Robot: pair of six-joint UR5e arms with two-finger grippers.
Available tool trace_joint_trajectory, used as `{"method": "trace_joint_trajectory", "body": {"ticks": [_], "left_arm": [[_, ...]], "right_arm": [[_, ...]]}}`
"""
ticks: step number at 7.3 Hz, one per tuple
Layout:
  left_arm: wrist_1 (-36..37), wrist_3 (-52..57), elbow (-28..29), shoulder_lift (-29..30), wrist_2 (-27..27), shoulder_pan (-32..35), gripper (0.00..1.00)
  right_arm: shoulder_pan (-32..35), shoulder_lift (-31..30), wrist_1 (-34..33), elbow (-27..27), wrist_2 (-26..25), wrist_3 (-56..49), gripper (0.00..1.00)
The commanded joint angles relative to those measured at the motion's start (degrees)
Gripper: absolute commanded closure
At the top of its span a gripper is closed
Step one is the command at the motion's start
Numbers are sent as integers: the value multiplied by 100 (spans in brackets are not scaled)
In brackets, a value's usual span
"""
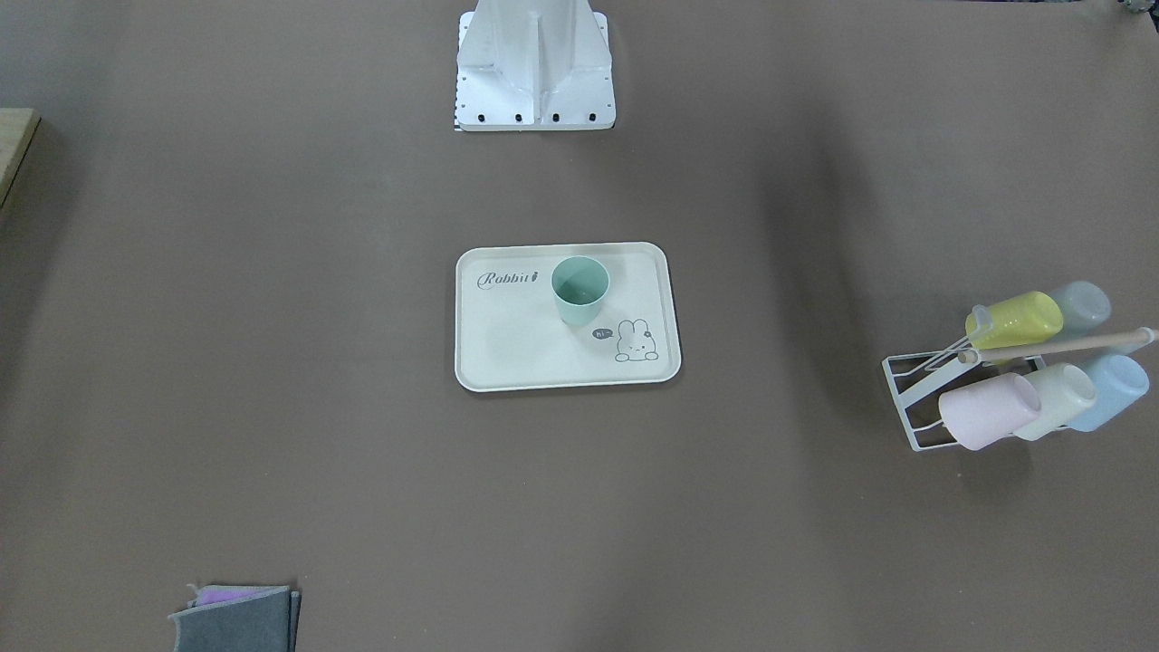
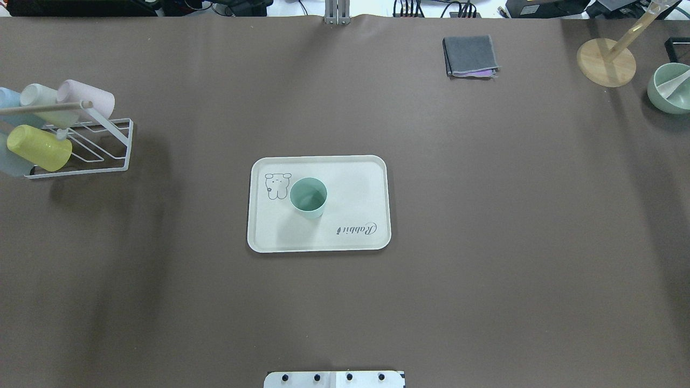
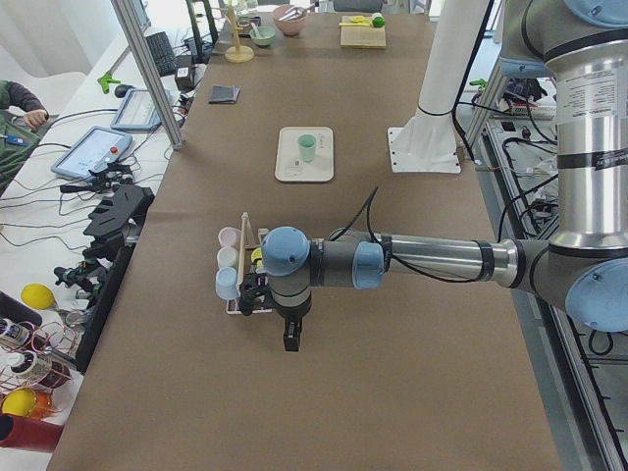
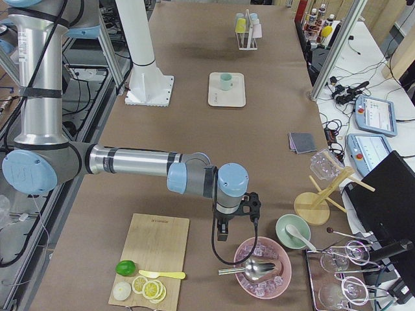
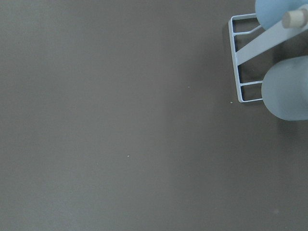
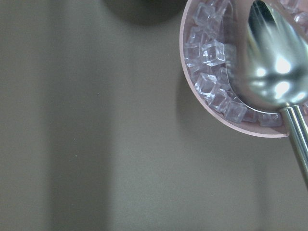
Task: Pick up and place green cup on tray
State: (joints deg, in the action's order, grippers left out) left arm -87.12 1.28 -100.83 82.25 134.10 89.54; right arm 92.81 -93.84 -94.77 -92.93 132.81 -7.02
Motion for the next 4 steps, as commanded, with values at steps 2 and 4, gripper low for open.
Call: {"method": "trace_joint_trajectory", "body": {"ticks": [2, 4], "left_arm": [[2, -31, 10, 10, -15, -15, 1], [3, -14, 63, 2, -24, -15, 1]], "right_arm": [[0, 15, 3, 12, -229, 51, 0], [0, 41, 3, 30, -238, 60, 0]]}}
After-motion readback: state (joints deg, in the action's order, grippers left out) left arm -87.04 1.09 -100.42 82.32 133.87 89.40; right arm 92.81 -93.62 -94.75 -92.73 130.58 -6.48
